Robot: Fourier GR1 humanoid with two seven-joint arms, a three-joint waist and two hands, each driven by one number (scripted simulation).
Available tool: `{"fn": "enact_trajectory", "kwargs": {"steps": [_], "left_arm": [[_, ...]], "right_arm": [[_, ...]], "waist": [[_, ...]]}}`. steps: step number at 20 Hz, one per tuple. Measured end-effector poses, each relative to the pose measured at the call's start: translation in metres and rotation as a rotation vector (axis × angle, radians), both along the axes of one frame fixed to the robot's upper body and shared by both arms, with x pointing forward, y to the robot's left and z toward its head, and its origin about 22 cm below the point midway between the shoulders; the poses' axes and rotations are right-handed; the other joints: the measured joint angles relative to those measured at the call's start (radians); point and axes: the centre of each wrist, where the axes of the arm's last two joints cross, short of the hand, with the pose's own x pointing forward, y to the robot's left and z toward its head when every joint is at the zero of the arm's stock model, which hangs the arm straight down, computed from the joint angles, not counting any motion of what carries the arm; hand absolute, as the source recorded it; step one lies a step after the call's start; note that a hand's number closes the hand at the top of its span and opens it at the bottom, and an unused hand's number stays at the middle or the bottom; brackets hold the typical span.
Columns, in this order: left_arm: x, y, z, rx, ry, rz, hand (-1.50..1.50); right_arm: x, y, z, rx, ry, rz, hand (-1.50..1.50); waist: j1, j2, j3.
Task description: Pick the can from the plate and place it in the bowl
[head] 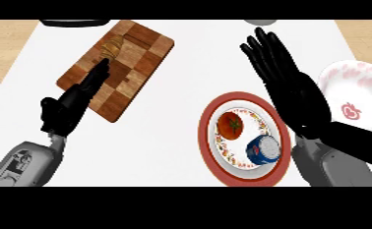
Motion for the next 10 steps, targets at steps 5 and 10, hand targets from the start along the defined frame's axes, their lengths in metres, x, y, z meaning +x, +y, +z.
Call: {"fn": "enact_trajectory", "kwargs": {"steps": [5, 10], "left_arm": [[-0.003, 0.025, 0.005, -0.004, -0.05, 0.175, 0.0], [-0.008, 0.049, 0.004, -0.01, -0.058, 0.339, 0.0]], "right_arm": [[-0.001, -0.041, 0.019, -0.14, -0.053, -0.1, 1.5], [-0.006, -0.115, 0.011, -0.614, 0.068, -0.426, -1.5]], "waist": [[-0.005, -0.013, -0.01], [-0.056, -0.027, -0.024]]}}
